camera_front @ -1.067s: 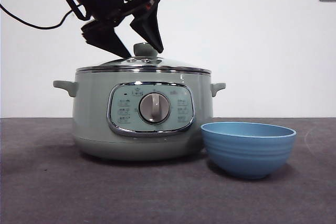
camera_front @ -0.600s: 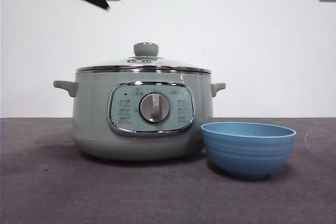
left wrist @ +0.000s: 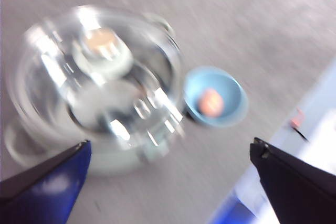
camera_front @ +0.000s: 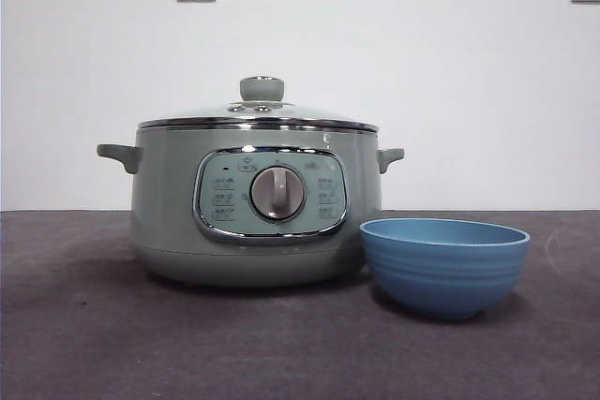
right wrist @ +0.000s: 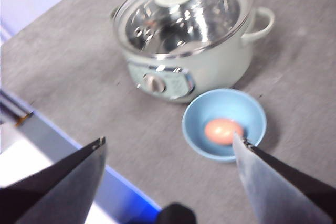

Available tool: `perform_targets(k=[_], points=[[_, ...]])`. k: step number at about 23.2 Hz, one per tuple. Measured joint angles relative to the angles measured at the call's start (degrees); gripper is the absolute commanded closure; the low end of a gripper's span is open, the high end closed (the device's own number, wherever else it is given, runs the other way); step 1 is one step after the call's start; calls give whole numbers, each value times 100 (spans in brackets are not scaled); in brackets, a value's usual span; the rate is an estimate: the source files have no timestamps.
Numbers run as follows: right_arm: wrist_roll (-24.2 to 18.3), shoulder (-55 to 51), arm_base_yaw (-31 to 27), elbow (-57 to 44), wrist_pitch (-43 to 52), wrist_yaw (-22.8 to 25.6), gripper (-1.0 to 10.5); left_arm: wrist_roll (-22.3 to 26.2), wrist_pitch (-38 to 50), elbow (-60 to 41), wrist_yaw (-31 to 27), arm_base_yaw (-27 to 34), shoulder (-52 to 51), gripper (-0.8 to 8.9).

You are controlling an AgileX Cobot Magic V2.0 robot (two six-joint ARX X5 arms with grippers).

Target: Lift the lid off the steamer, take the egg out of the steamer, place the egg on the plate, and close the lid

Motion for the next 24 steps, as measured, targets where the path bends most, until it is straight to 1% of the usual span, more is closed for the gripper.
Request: perform_targets(k=[4,5,7,8,11,12,15,24], points=[[44,0,0,0,-225,-33,541,0,-595,0,146,0,-203,285],[55,0,0,0,-293,-33,542,0,-710,0,181,0,-227,299],[63,0,0,0,-389,-33,561,2,-898,0,205,0,-236,420],[81,0,0,0,-431,-37,618,2,-988,0,229,0,-234,502],[101,0,0,0,-553,-249,875,2,-1134,0,247,0,-232,766],[103,2,0,0,-566,-328,953,2,-1134,0,247,0,-229,832],[103,2,0,0,-564,-470,956,2,-1134,0,247,0,-229,821],[101,2,0,0,-564,-476,946,2,-1117,0,247,0,-229,817]])
